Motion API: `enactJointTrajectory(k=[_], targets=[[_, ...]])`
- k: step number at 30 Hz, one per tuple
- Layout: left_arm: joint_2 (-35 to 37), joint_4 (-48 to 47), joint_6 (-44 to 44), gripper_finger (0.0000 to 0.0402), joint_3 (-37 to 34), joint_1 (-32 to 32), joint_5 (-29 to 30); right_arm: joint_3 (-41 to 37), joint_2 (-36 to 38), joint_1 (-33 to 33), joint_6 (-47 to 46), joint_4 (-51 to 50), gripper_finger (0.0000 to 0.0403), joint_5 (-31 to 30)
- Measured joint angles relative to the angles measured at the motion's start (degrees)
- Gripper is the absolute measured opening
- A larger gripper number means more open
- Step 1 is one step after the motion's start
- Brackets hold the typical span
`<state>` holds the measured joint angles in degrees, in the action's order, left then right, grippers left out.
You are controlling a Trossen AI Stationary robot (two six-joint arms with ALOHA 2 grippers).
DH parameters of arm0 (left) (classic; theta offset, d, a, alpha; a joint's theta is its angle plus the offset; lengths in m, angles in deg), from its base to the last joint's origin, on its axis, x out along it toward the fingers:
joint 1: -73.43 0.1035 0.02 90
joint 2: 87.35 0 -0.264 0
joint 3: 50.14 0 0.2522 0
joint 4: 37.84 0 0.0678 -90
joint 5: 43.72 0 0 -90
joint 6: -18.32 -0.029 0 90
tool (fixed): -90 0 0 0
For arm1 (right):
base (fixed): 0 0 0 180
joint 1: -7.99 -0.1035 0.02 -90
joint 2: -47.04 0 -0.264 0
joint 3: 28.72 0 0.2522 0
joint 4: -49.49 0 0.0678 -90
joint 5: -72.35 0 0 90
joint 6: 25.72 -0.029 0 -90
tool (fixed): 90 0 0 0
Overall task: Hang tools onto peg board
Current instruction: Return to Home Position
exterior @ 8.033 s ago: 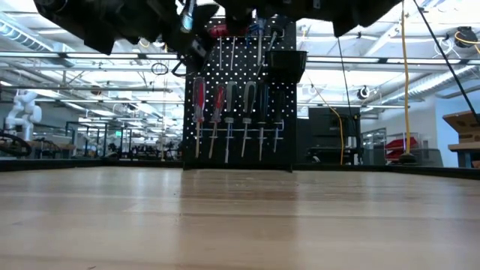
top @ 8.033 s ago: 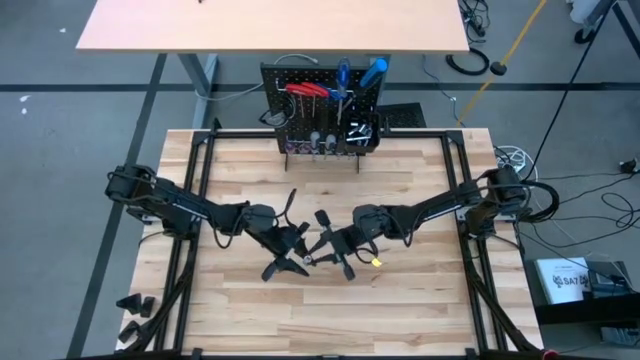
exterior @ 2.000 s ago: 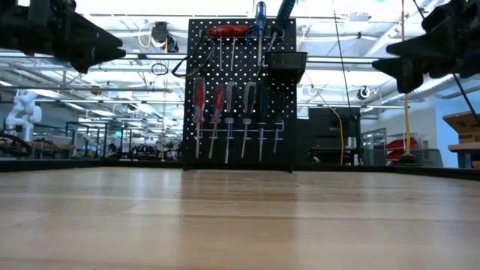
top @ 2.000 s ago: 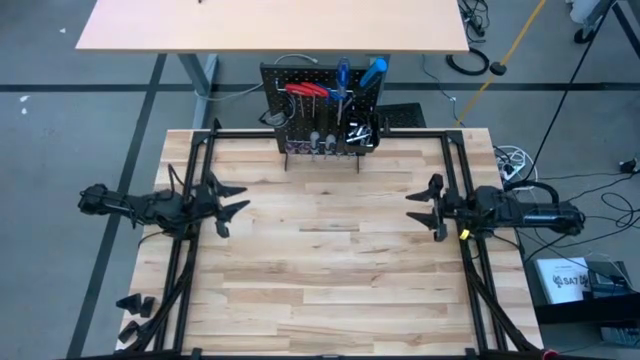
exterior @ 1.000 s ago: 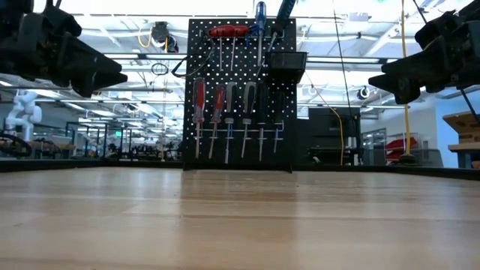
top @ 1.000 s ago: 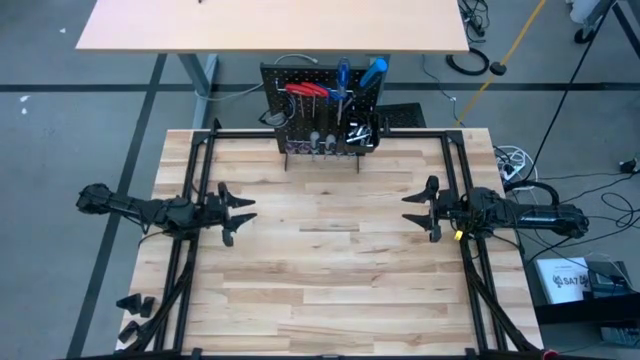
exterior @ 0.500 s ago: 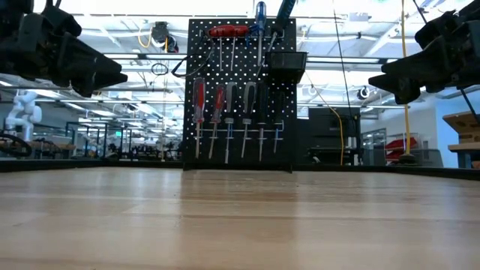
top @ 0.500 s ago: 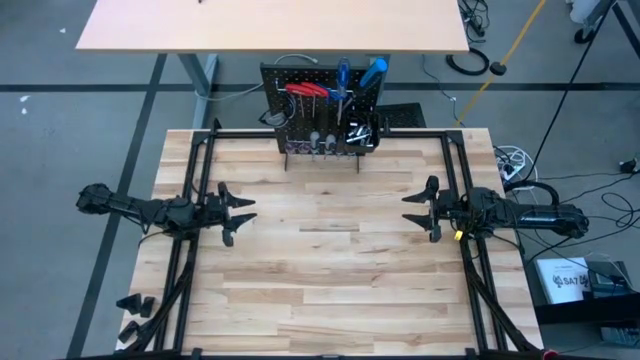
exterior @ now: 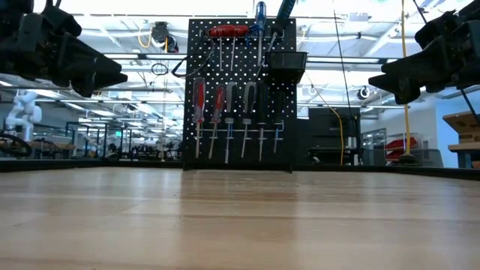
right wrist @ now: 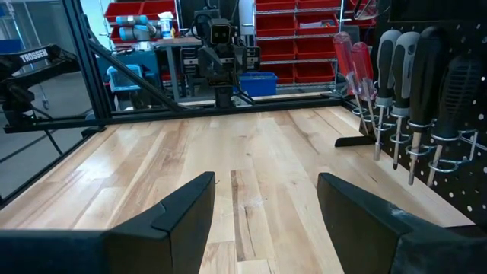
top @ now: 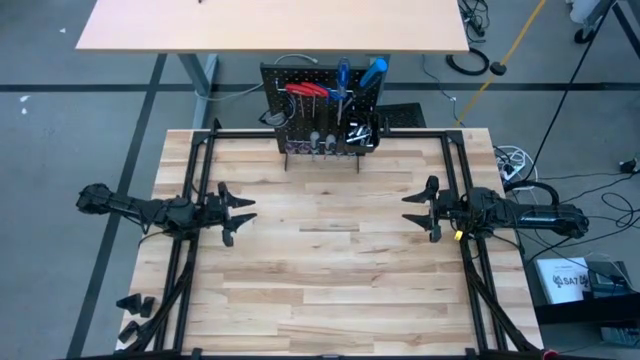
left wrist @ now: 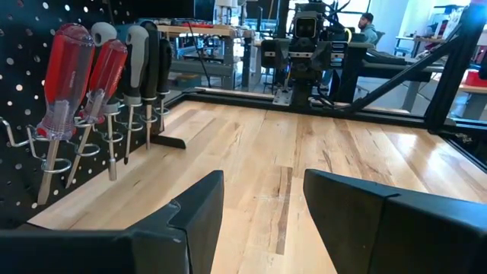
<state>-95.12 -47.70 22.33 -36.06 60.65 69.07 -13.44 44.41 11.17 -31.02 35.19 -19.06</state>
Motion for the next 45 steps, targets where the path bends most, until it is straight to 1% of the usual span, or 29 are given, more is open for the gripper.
enactJointTrajectory(k=[9, 11, 13, 45], targets=[[0.0, 0.0, 0.0, 0.0190, 0.0, 0.0, 0.0, 0.0, 0.0, 0.0, 0.0, 0.0, 0.0226, 0.0], [0.0, 0.0, 0.0, 0.0190, 0.0, 0.0, 0.0, 0.0, -0.3, -1.2, 0.0, 0.2, 0.0226, -0.5], [0.0, 0.0, 0.0, 0.0190, 0.0, 0.0, 0.0, -0.1, -0.4, -1.8, 0.0, 0.2, 0.0226, 0.4], [0.0, 0.0, 0.0, 0.0190, 0.0, 0.0, 0.0, -0.1, -0.4, -1.8, 0.0, 0.3, 0.0226, 0.0]])
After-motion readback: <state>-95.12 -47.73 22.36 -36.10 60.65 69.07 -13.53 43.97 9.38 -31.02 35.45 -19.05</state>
